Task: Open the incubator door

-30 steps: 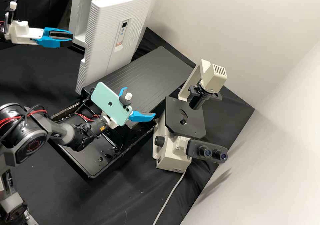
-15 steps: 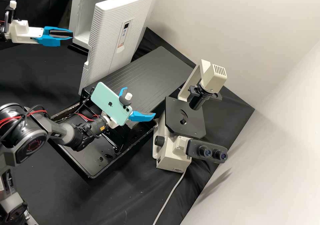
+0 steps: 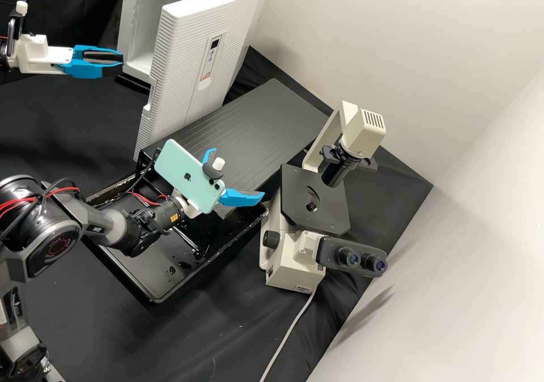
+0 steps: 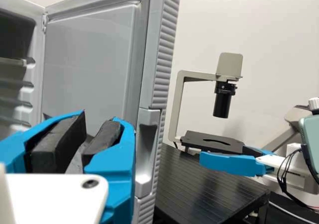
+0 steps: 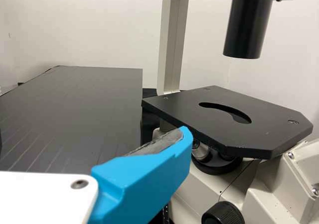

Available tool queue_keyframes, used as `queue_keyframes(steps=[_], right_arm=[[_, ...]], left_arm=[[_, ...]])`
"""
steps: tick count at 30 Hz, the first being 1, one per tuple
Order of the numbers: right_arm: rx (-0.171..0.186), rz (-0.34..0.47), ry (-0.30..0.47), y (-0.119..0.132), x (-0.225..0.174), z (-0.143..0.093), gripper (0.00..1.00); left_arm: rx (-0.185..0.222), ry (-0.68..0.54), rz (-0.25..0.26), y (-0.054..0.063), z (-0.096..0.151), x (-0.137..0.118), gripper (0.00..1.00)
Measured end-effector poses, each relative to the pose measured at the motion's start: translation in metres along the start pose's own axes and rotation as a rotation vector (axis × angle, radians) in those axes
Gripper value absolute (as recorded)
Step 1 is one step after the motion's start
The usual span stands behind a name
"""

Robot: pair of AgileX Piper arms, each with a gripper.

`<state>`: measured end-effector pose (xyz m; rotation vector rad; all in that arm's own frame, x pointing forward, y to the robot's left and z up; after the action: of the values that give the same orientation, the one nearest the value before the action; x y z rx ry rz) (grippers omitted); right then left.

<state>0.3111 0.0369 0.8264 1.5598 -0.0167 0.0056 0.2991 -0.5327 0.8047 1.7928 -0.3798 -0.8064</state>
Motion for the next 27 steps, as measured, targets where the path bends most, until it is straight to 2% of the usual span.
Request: queue_keyframes(steps=[2,4,5,7,12,17,23,25,27], right_arm=[[0.000,0.000,0.000,0.000,0.000,0.000,1.00],[0.000,0.000,0.000,0.000,0.000,0.000,1.00],[0.000,0.000,0.000,0.000,0.000,0.000,1.00],[0.000,0.000,0.000,0.000,0.000,0.000,1.00],[0.000,0.000,0.000,0.000,0.000,0.000,1.00],[0.000,0.000,0.000,0.000,0.000,0.000,1.00],[0.000,0.000,0.000,0.000,0.000,0.000,1.00],[0.000,0.000,0.000,0.000,0.000,0.000,1.00],[0.000,0.000,0.000,0.000,0.000,0.000,1.00]], left_arm=[[0.013,0.023,0.019,0.000,0.000,-0.002,0.00],[0.058,0.081,0.044,0.001,0.000,-0.004,0.00],[0.076,0.123,0.061,0.003,-0.001,-0.005,1.00],[0.099,0.208,0.096,0.006,-0.003,-0.008,1.00],[0.134,0.379,0.134,0.008,-0.009,-0.016,1.00],[0.181,0.521,0.113,-0.001,-0.011,-0.020,1.00],[0.262,0.647,0.096,-0.015,-0.011,-0.024,1.00],[0.270,0.646,0.115,-0.022,-0.014,-0.026,1.00],[0.254,0.647,0.116,-0.028,-0.017,-0.028,1.00]])
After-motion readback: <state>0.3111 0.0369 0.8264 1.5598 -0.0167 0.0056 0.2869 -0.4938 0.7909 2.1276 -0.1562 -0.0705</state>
